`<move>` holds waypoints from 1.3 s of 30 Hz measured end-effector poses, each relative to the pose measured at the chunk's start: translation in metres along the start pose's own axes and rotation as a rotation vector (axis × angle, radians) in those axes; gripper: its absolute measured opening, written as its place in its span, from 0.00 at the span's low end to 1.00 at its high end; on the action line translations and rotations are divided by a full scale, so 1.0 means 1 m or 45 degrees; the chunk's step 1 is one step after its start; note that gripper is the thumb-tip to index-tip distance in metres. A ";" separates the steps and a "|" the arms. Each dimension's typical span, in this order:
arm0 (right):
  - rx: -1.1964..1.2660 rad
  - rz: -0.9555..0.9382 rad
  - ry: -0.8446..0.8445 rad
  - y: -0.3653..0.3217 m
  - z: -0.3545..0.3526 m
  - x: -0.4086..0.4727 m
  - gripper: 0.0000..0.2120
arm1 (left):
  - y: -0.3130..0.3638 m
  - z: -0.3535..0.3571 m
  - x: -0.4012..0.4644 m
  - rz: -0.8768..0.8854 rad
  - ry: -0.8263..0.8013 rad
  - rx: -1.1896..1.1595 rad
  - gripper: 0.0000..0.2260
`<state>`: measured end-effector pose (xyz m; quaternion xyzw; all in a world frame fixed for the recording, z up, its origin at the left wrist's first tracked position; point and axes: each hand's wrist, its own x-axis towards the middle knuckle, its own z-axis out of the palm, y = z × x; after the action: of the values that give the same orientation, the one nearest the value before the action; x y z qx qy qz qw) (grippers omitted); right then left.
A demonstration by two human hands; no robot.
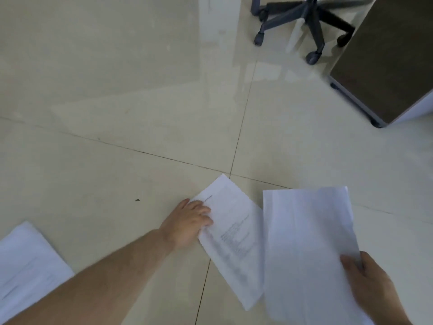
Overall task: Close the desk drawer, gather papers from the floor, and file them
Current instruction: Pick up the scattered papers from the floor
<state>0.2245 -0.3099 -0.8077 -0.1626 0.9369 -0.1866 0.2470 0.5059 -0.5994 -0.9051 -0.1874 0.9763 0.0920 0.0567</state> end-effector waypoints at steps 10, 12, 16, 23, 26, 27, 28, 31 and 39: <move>-0.018 0.189 -0.144 0.018 0.026 0.025 0.07 | -0.027 -0.031 -0.002 -0.041 0.509 -0.296 0.10; 0.157 0.186 -0.284 0.003 0.045 0.015 0.08 | -0.012 -0.038 -0.002 0.003 0.504 -0.291 0.11; 0.496 0.283 -0.614 -0.036 0.083 -0.016 0.08 | 0.027 -0.021 0.001 0.058 0.368 -0.308 0.15; 0.979 0.434 -0.819 -0.076 0.137 -0.045 0.27 | 0.050 0.005 -0.018 -0.248 0.125 -0.250 0.10; 0.310 0.036 -0.606 -0.083 0.145 -0.056 0.26 | 0.044 0.007 -0.037 -0.369 -0.051 -0.150 0.15; 0.172 -0.013 -0.557 -0.088 0.149 -0.055 0.26 | 0.040 0.005 -0.051 -0.396 -0.081 -0.143 0.18; 0.095 -0.017 -0.568 -0.094 0.151 -0.054 0.25 | 0.035 0.003 -0.066 -0.433 -0.093 -0.162 0.19; -0.025 -0.099 -0.566 -0.111 0.155 -0.058 0.42 | 0.010 0.003 -0.125 -0.814 0.153 -0.284 0.22; 0.034 -0.221 -0.450 -0.132 0.170 -0.056 0.31 | -0.094 0.017 -0.321 -0.989 -0.125 0.036 0.32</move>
<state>0.3872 -0.4495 -0.8658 -0.2698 0.8588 -0.1881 0.3927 0.8391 -0.5677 -0.8898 -0.5377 0.8299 0.0590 0.1366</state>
